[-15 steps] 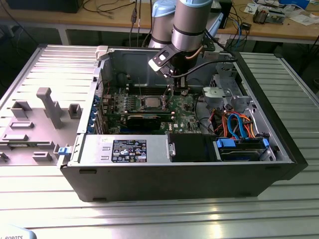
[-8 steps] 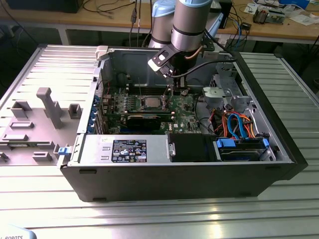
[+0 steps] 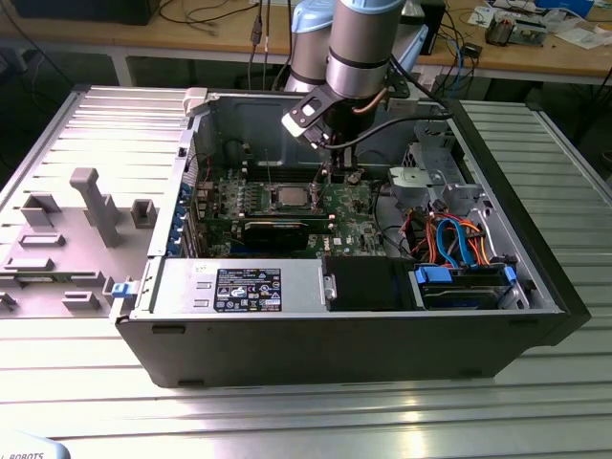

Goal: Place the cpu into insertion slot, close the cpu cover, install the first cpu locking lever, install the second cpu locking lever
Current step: 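Close the cpu cover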

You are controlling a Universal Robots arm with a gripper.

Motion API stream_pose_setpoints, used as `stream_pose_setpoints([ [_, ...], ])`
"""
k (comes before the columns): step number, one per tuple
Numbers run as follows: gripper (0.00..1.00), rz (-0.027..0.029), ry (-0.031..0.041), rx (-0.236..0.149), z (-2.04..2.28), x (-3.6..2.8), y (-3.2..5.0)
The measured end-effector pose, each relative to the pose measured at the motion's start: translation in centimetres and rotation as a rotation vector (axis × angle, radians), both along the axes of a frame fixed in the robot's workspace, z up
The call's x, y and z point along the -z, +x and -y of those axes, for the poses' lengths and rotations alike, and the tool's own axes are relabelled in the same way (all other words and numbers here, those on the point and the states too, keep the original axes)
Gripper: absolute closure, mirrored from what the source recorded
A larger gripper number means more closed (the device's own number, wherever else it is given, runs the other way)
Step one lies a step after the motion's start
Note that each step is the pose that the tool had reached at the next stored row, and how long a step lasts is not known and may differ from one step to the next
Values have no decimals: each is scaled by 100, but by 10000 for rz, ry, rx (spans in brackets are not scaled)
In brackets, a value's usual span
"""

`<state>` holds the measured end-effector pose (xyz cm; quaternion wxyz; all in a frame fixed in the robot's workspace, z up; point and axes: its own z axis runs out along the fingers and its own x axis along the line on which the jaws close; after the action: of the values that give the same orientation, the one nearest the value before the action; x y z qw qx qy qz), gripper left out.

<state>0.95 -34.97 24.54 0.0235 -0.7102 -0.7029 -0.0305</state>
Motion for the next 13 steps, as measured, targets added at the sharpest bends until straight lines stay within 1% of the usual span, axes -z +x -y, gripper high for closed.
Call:
stream_pose_setpoints([
  [13, 89, 0, -1, 0, 0, 0, -25],
])
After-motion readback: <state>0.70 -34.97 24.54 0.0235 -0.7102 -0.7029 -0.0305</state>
